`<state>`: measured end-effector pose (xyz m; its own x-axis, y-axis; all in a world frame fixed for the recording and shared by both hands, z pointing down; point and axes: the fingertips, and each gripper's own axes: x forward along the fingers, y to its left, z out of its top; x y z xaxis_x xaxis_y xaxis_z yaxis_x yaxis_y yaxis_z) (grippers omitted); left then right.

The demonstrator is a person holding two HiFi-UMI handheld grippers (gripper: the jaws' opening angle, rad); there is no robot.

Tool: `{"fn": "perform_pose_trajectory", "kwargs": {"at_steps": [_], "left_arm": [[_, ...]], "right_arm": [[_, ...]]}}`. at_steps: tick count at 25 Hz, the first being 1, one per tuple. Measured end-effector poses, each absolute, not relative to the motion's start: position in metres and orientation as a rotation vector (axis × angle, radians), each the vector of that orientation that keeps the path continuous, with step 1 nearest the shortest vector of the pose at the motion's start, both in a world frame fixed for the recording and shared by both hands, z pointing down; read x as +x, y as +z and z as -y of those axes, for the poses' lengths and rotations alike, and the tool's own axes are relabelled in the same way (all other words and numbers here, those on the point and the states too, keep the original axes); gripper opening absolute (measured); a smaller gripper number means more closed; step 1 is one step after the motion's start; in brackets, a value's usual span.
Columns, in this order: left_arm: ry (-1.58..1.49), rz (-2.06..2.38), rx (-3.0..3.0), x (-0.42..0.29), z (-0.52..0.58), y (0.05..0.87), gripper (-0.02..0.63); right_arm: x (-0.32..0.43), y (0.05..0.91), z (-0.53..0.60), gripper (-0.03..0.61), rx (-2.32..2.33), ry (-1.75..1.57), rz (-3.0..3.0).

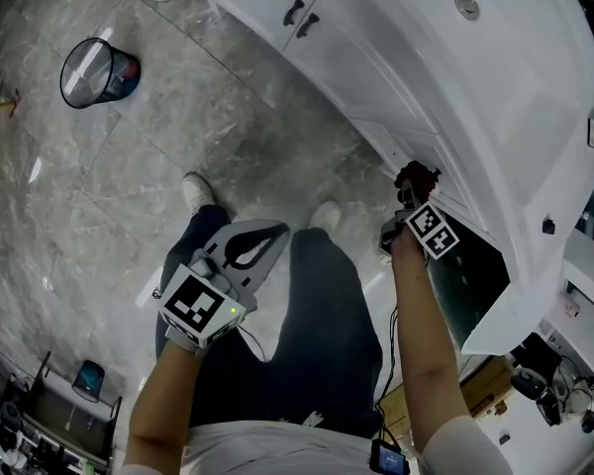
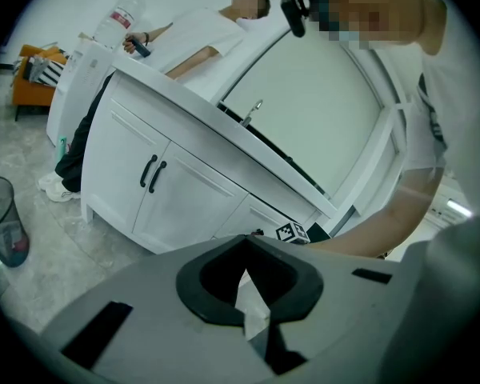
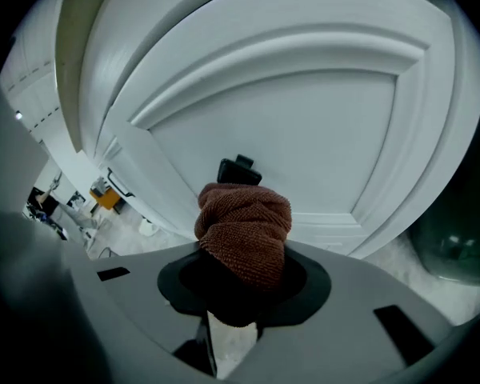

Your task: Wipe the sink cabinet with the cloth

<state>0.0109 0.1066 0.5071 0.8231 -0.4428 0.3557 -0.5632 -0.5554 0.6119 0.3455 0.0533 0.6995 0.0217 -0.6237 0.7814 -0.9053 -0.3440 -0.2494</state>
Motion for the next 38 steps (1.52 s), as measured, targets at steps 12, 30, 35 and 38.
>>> {"fn": "perform_pose_trajectory", "kwargs": {"at_steps": [12,30,35,38], "left_arm": [[0.218,0.73,2.268,0.014,-0.102,0.501,0.011],[0.249,0.679,2.338,0.018,-0.097,0.467,0.011],[0.247,0.68,2.371,0.017,-0.088,0.449,0.011],[0.244,0.68,2.383,0.017,-0.087,0.432,0.011]], "right_arm": [[0.361,0.68,-0.053,0.12,2.001,1.269,1.527],[0.345,0.6,-0.039,0.12,2.099,1.386,1.658],[0.332,0.572,-0.036,0.12,2.1,1.303,1.744],[0.318,0.55,-0.038,0.12,2.058,1.243,1.81]]}}
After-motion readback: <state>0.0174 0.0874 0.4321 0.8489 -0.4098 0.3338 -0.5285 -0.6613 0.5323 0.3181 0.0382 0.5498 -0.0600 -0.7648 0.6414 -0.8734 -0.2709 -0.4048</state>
